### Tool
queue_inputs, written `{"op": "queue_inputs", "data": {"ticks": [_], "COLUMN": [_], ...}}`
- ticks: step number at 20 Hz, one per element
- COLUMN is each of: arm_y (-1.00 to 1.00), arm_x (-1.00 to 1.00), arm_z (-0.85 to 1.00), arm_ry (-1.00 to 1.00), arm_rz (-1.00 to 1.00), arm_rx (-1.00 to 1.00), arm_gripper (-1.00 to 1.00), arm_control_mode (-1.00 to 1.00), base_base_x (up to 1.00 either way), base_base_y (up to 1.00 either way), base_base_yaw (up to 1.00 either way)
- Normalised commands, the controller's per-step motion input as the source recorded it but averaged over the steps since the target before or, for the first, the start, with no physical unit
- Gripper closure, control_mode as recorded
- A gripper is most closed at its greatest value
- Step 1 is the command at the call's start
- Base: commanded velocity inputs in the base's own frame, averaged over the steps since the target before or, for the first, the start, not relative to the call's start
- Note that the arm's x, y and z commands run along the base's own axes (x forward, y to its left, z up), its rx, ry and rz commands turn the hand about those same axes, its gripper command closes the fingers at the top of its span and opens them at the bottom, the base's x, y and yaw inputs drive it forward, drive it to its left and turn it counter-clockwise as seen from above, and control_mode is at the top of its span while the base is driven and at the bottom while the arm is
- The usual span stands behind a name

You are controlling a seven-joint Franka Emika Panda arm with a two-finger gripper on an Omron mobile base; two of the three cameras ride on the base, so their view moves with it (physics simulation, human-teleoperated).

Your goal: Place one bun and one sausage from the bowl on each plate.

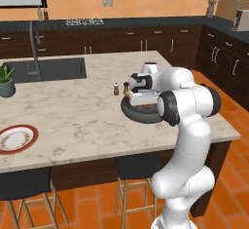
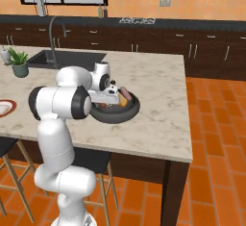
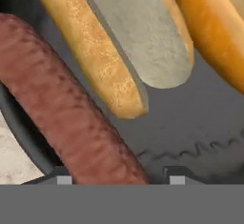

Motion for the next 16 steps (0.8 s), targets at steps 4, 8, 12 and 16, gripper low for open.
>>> {"op": "queue_inputs", "data": {"ticks": [4, 8, 12, 16], "arm_y": [0.16, 0.01, 0.0, 0.0], "arm_x": [-0.03, -0.29, -0.44, -0.98], "arm_z": [0.2, 0.83, 0.9, 0.27], "arm_ry": [0.0, -0.06, -0.14, -0.27], "arm_rz": [0.0, 0.0, 0.0, 0.0], "arm_rx": [0.0, 0.0, 0.01, 0.01], "arm_gripper": [1.0, 1.0, 1.0, 1.0], "arm_control_mode": [-1.0, -1.0, -1.0, -1.0], "base_base_x": [0.0, 0.0, 0.0, 0.0], "base_base_y": [0.0, 0.0, 0.0, 0.0], "base_base_yaw": [0.0, 0.0, 0.0, 0.0]}}
